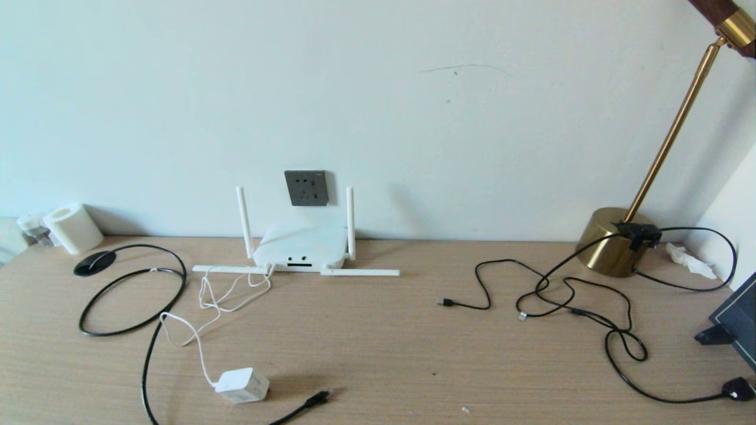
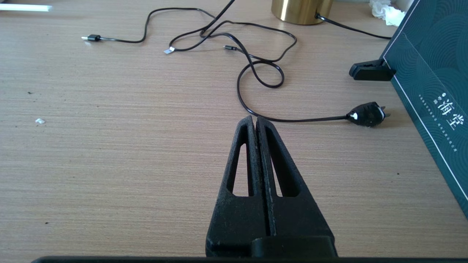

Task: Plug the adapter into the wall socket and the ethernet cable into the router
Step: Pick up plug

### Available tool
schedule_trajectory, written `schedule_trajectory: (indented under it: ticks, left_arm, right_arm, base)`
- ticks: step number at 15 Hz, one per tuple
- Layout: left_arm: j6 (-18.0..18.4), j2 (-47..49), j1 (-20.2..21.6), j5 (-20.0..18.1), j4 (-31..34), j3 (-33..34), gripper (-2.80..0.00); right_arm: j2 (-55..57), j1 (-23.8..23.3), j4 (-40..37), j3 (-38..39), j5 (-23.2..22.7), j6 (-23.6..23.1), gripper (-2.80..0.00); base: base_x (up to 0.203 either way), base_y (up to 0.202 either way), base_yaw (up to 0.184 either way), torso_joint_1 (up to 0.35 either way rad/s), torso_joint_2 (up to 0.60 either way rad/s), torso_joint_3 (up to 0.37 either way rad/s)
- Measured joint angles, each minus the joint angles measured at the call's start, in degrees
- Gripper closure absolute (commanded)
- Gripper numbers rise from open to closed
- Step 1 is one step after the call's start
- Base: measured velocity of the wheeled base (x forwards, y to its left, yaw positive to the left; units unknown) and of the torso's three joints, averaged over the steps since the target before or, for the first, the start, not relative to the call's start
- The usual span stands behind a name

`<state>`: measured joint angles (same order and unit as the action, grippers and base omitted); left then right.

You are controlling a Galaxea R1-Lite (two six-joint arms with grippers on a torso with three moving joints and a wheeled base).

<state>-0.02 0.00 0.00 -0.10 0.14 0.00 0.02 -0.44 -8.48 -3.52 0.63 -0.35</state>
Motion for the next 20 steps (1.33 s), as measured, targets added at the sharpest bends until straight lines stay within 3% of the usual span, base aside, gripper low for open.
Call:
schedule_trajectory:
  ticks: [5,8,11,17,20]
  left_arm:
    - [1.59,0.0,0.0,-0.34,0.07,0.0,0.0]
    - [4.73,0.08,-0.02,-1.12,1.09,-1.12,0.0]
    - [5.42,4.44,-0.4,-5.64,3.36,-11.29,0.0]
    - [6.11,34.51,-8.99,-19.05,5.79,-30.05,0.0]
    - [10.56,51.59,-12.09,-23.44,5.97,-38.38,0.0]
  right_arm:
    - [0.0,0.0,0.02,0.0,0.0,0.05,0.0]
    - [0.0,0.0,0.0,0.0,0.0,0.0,0.0]
    - [0.0,-0.01,0.02,0.0,-0.01,0.02,0.0]
    - [0.0,0.0,0.0,0.0,0.01,0.02,0.0]
    - [0.0,0.0,0.0,0.0,0.0,0.05,0.0]
  base:
    - [0.0,0.0,0.0,0.0,0.0,0.0]
    - [0.0,0.0,0.0,0.0,0.0,0.0]
    - [0.0,0.0,0.0,0.0,0.0,0.0]
    - [0.0,0.0,0.0,0.0,0.0,0.0]
    - [0.0,0.0,0.0,0.0,0.0,0.0]
